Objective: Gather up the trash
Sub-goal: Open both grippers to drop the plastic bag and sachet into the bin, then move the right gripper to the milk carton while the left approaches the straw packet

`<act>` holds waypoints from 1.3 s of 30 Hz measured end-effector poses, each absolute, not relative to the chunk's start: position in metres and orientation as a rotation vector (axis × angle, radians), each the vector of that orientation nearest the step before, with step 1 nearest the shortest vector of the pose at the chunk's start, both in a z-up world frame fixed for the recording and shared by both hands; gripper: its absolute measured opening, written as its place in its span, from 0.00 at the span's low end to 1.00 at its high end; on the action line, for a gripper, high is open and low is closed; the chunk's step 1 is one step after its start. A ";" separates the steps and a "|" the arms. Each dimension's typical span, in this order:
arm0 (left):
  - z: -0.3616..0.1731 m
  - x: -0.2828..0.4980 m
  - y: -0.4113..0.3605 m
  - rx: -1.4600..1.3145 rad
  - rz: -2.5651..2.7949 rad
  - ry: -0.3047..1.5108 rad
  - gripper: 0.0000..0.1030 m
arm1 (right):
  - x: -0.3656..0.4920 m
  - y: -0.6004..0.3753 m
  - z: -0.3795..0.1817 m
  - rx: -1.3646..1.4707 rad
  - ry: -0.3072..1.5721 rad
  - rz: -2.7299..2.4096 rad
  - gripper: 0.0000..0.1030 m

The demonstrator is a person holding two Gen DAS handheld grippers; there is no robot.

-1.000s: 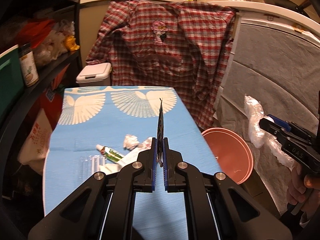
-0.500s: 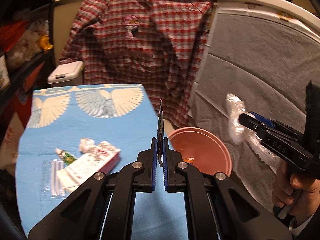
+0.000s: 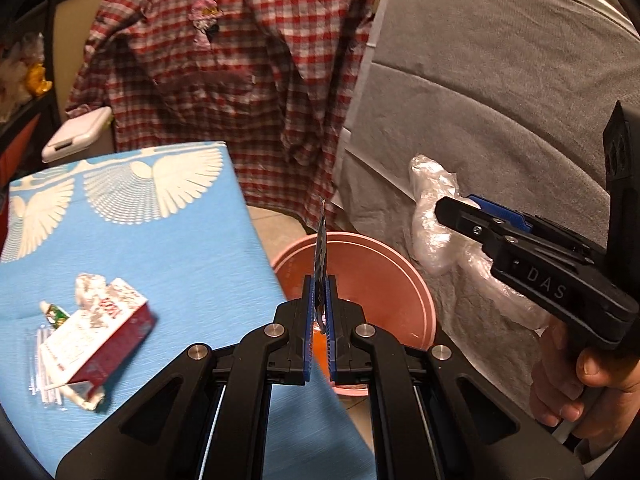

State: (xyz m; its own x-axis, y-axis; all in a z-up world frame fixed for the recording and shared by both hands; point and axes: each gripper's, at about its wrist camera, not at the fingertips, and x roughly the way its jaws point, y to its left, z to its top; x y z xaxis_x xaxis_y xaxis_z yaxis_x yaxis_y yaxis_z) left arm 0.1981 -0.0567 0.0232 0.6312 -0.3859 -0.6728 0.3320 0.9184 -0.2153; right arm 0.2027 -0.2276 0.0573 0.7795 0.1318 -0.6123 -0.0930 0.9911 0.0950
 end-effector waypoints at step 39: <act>0.056 0.151 0.181 -0.133 -0.034 0.729 0.15 | 0.174 -0.055 0.068 0.048 0.665 0.392 0.43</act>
State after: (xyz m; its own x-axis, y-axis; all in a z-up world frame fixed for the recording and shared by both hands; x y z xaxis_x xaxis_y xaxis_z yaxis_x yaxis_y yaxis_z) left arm 0.1506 0.1812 0.0557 0.7457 -0.0768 -0.6618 -0.0157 0.9910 -0.1327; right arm 0.1738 -0.0554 0.0677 0.7168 0.3691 -0.5916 -0.3388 0.9259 0.1671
